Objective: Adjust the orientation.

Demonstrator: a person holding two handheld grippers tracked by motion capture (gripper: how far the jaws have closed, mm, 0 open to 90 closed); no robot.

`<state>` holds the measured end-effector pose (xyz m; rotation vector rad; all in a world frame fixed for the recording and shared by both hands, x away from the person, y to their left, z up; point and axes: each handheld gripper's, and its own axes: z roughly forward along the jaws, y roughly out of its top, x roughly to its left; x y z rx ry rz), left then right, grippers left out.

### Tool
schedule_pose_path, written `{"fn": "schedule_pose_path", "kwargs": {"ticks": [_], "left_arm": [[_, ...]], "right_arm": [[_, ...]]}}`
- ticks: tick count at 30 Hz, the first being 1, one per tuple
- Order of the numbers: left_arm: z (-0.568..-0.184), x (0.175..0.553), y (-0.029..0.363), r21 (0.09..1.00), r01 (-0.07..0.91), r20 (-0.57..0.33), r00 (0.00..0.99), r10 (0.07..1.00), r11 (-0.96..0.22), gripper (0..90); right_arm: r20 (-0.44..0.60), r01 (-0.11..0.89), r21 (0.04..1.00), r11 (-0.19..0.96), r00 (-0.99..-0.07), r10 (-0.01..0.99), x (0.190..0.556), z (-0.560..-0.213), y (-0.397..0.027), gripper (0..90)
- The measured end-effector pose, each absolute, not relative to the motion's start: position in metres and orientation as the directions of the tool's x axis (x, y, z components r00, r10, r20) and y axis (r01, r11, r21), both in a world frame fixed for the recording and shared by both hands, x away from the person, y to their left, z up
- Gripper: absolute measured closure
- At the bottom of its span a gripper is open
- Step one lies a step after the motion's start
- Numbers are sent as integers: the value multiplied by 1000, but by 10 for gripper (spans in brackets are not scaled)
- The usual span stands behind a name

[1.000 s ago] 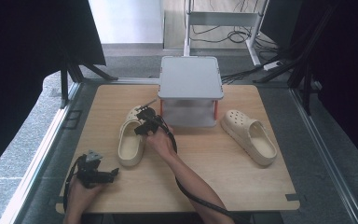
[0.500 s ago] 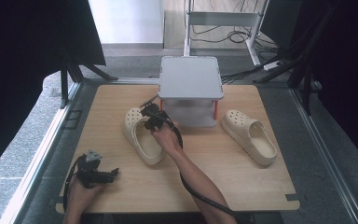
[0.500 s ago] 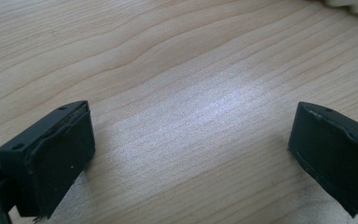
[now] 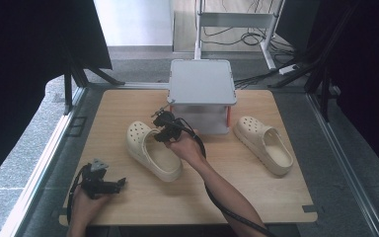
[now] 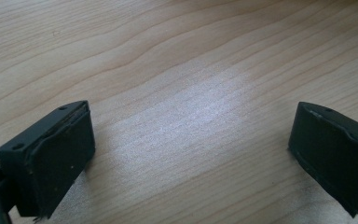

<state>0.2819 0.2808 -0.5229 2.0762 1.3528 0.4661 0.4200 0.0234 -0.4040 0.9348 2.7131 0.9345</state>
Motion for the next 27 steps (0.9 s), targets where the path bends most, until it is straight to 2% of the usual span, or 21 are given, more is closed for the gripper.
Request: {"fn": "schedule_pose_path", "kwargs": {"ticks": [16, 27], "left_arm": [[-523, 282, 281, 658, 694, -34, 415, 909, -292, 2], [-523, 282, 281, 655, 698, -36, 412, 910, -290, 3]], "right_arm": [[109, 456, 633, 625, -853, 511, 357, -383, -42, 773], [101, 433, 646, 629, -865, 492, 320, -396, -80, 773]]}}
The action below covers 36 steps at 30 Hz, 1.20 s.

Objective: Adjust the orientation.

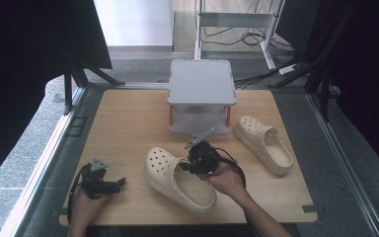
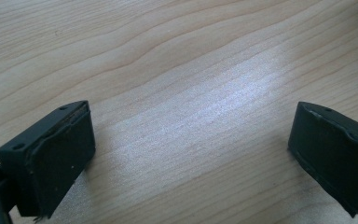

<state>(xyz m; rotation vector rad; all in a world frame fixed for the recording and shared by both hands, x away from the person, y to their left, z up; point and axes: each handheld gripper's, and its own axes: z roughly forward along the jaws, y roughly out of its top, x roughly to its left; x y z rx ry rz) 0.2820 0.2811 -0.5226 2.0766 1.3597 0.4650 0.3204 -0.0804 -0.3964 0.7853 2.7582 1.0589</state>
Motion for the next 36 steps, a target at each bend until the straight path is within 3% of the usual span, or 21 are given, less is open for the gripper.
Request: {"fn": "schedule_pose_path", "kwargs": {"ticks": [16, 18, 25, 36], "left_arm": [[-523, 282, 281, 658, 699, -38, 404, 914, -282, 5], [-523, 282, 281, 658, 699, -38, 404, 914, -281, 5], [-523, 282, 281, 658, 698, -37, 404, 914, -283, 5], [-523, 282, 281, 656, 699, -36, 404, 914, -283, 5]], "right_arm": [[38, 415, 620, 666, -864, 503, 307, -450, -103, 752], [112, 434, 634, 639, -870, 480, 310, -450, -108, 630], [100, 403, 632, 663, -890, 445, 309, -440, -109, 412], [114, 455, 642, 617, -853, 510, 316, -423, -145, 320]]}}
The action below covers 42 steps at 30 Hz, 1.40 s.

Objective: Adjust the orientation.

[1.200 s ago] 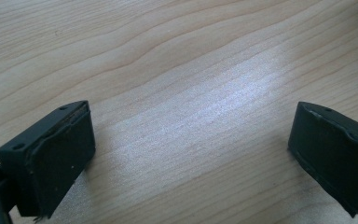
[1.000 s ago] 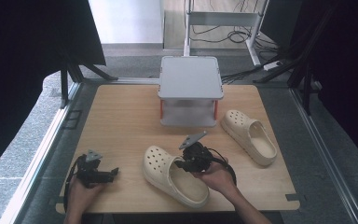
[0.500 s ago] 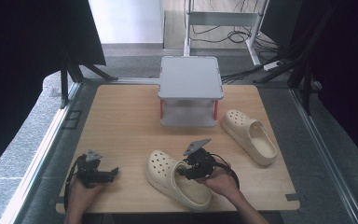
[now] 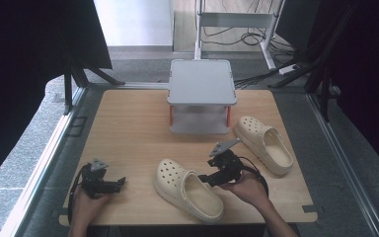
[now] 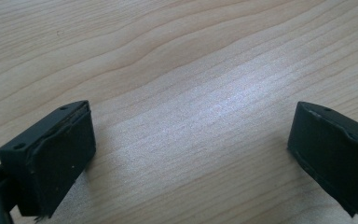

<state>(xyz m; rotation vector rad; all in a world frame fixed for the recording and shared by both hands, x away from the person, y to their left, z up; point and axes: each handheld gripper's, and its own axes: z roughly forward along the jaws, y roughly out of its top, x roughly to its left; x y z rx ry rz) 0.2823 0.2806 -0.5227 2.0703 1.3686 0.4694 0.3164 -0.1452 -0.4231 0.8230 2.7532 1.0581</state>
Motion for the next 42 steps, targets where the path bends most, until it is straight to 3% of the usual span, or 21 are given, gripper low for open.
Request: {"fn": "schedule_pose_path", "kwargs": {"ticks": [14, 25, 34, 35, 42], "left_arm": [[-523, 283, 280, 656, 700, -34, 398, 917, -280, 6], [-523, 283, 280, 657, 701, -33, 395, 918, -278, 5], [-523, 283, 280, 656, 702, -31, 395, 918, -279, 5], [-523, 283, 280, 656, 702, -31, 395, 918, -279, 5], [-523, 283, 279, 658, 701, -33, 391, 920, -275, 5]], "right_arm": [[76, 570, 650, 502, -706, 704, 338, -418, -231, 338], [63, 618, 664, 421, -607, 793, 348, -413, -279, 355], [42, 659, 656, 368, -519, 854, 373, -414, -314, 424], [51, 664, 661, 350, -505, 862, 380, -415, -320, 464], [47, 665, 663, 344, -495, 868, 400, -418, -325, 519]]}}
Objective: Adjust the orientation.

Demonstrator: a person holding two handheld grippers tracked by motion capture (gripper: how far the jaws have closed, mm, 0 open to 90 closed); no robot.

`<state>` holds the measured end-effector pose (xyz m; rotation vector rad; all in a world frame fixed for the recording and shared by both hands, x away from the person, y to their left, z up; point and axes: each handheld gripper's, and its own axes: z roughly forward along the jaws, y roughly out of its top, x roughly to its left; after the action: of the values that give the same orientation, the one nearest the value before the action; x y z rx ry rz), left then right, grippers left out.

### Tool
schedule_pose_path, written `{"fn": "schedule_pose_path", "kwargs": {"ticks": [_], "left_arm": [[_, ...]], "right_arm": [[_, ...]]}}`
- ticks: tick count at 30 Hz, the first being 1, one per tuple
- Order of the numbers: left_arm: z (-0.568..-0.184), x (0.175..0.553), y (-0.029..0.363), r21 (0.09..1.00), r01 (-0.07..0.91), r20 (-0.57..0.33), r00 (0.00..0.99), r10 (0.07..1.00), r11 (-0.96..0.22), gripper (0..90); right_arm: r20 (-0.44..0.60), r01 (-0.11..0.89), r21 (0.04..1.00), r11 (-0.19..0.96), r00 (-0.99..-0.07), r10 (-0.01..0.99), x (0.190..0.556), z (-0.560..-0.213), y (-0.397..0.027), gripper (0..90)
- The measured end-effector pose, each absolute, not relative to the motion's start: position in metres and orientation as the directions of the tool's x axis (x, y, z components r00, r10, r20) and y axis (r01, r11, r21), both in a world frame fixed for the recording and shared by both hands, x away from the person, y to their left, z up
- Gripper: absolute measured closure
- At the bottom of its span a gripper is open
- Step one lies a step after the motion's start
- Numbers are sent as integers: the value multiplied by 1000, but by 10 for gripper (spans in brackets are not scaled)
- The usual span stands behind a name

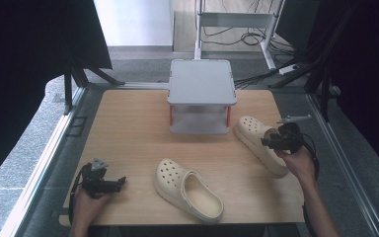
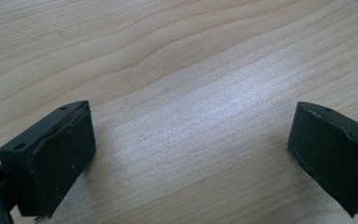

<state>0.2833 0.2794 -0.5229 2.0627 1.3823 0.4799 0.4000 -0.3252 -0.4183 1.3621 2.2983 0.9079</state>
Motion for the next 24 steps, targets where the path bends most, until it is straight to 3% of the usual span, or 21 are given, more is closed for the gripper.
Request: {"fn": "schedule_pose_path", "kwargs": {"ticks": [9, 15, 18, 24], "left_arm": [[-523, 284, 279, 657, 702, -33, 391, 920, -275, 5], [-523, 284, 279, 657, 702, -33, 391, 920, -275, 5], [-523, 283, 279, 657, 702, -33, 391, 920, -275, 5], [-523, 284, 279, 657, 702, -33, 391, 920, -275, 5]], "right_arm": [[74, 685, 628, 370, -525, 848, 425, -432, -318, 600], [118, 700, 625, 344, -521, 846, 428, -437, -313, 760], [163, 717, 632, 294, -495, 854, 427, -438, -316, 776], [152, 722, 639, 267, -458, 876, 419, -430, -317, 777]]}}
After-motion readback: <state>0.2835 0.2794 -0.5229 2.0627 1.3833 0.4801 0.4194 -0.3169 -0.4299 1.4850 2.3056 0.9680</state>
